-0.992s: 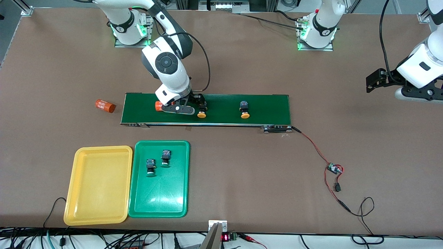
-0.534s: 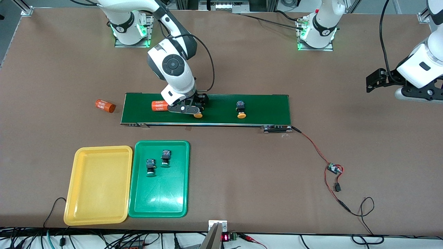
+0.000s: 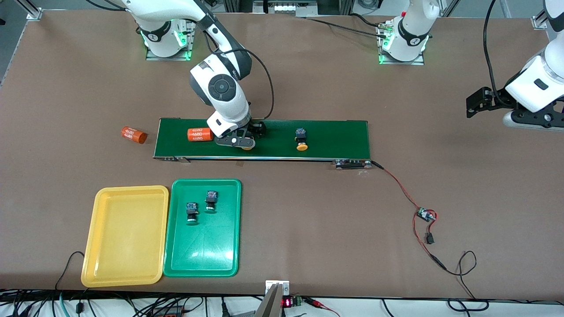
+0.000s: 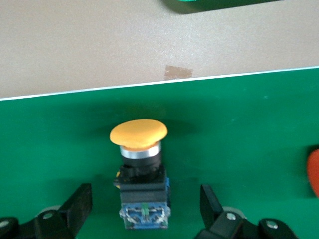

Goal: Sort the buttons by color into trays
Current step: 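Grasp the yellow button at the belt end with the right gripper, then carry the yellow button into the yellow tray and open the right gripper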

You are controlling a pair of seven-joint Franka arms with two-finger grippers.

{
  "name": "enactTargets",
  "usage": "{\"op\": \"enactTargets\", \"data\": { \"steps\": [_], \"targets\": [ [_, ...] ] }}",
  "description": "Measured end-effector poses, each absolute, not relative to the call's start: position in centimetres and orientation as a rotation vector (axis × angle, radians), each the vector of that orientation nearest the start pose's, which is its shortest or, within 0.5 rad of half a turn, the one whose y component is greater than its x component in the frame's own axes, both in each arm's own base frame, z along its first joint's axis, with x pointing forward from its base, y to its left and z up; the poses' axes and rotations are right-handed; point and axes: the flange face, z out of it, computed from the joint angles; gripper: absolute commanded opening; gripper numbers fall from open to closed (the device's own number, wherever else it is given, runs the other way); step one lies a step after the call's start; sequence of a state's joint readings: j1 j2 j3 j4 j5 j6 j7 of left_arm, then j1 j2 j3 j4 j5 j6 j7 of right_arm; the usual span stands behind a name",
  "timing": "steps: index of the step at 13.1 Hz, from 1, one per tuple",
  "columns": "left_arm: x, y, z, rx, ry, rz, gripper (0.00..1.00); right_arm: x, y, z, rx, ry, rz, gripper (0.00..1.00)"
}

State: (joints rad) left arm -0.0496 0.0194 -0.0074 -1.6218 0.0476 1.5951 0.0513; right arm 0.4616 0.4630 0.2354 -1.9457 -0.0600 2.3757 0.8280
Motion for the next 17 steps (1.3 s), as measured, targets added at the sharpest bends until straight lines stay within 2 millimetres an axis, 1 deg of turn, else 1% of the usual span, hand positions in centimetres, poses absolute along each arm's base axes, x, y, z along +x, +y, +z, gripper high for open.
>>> {"op": "enactTargets", "data": {
  "steps": [1, 2, 3, 5, 7, 8, 9, 10, 11, 12, 13, 14, 16, 17],
  "targets": [
    [56.0, -2.7, 59.2, -3.088, 0.171, 0.071, 1.0, 47.9, 39.2, 24.3, -3.102, 0.173, 0.091, 0.31],
    [56.0, -2.7, 59.2, -3.088, 0.171, 0.071, 1.0, 47.9, 39.1, 24.2, -3.102, 0.175, 0.091, 0.2],
    [56.0, -2.7, 59.2, -3.088, 0.171, 0.071, 1.0, 48.0, 39.1, 24.1, -3.102, 0.176, 0.091, 0.13],
    [56.0, -2.7, 59.2, -3.088, 0.171, 0.071, 1.0, 48.3, 39.2, 24.4, -3.097, 0.178, 0.082, 0.12],
    [56.0, -2.7, 59.2, -3.088, 0.171, 0.072, 1.0, 49.4, 39.0, 25.5, -3.112, 0.169, 0.074, 0.12],
    [56.0, -2.7, 59.2, -3.088, 0.171, 0.072, 1.0, 50.6, 38.5, 27.1, -3.147, 0.146, 0.073, 0.12],
    [56.0, -2.7, 59.2, -3.088, 0.171, 0.072, 1.0, 52.3, 37.8, 29.5, -3.178, 0.12, 0.077, 0.13],
    [56.0, -2.7, 59.2, -3.088, 0.17, 0.072, 1.0, 54.2, 36.6, 32.4, -3.189, 0.103, 0.069, 0.13],
    [56.0, -2.7, 59.2, -3.088, 0.17, 0.072, 1.0, 56.3, 35.0, 35.3, -3.189, 0.096, 0.042, 0.13],
    [56.0, -2.7, 59.2, -3.088, 0.17, 0.073, 1.0, 58.2, 32.8, 37.5, -3.185, 0.1, 0.012, 0.14],
    [56.0, -2.7, 59.2, -3.088, 0.17, 0.073, 1.0, 60.0, 30.1, 38.9, -3.182, 0.104, -0.012, 0.14],
    [56.0, -2.7, 59.2, -3.089, 0.17, 0.072, 1.0, 61.6, 27.1, 39.4, -3.186, 0.094, -0.025, 0.14],
    [56.0, -2.7, 59.4, -3.089, 0.17, 0.067, 1.0, 64.3, 20.5, 39.0, -3.197, 0.077, -0.017, 0.14],
    [56.0, -2.6, 59.4, -3.089, 0.169, 0.065, 1.0, 65.3, 17.3, 38.7, -3.198, 0.079, -0.012, 0.16]
  ]
}}
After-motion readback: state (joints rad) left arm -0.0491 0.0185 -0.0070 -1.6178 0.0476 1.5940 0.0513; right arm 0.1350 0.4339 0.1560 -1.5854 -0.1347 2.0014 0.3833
